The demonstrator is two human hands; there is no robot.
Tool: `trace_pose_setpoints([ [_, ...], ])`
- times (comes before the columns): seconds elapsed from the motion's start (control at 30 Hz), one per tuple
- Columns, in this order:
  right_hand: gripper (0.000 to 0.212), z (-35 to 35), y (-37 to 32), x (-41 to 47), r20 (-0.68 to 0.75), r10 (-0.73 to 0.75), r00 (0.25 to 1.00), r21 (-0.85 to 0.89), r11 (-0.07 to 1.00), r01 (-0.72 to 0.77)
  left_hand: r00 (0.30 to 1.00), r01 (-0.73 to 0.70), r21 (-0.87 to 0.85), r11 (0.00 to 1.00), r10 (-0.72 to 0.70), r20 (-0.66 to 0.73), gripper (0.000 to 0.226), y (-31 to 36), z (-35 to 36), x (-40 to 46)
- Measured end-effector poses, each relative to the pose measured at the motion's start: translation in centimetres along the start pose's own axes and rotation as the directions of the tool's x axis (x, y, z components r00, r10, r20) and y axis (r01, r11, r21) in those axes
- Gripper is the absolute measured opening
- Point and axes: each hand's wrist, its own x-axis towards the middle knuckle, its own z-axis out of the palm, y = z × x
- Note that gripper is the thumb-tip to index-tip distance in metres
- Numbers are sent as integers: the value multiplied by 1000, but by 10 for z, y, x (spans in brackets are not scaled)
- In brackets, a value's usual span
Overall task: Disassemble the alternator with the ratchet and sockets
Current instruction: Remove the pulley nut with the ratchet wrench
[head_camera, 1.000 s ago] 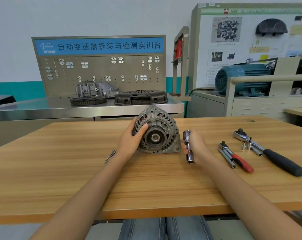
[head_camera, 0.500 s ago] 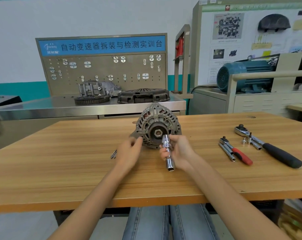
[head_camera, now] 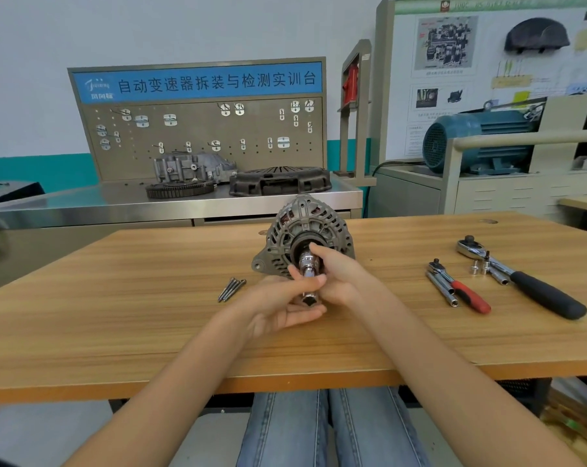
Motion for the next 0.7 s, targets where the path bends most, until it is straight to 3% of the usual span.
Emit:
trace_pose_setpoints([
  [0.1,49,-12,-9,2,7,17,1000,-372,928,-13,1000,3,-168,986,-3,1,19,5,3,-2],
  [0.17,63,-18,-16,4,-9,13,1000,-459,888,-16,1000,10,-253,967,-13,-9,17,10,6,-1],
  [0.27,66,-17,-21,6,-20,57,998,-408,911,-60,999,26,-314,949,-35,-23,17,15,11,1],
  [0.47,50,-18,-26,9,14,161,987,-299,943,-149,999,4,-360,933,-17,-32,16,11,13,1],
  [0.7,56,-22,-21,12,124,199,972,-133,974,-183,1000,15,-401,916,-23,-14,20,13,12,1],
])
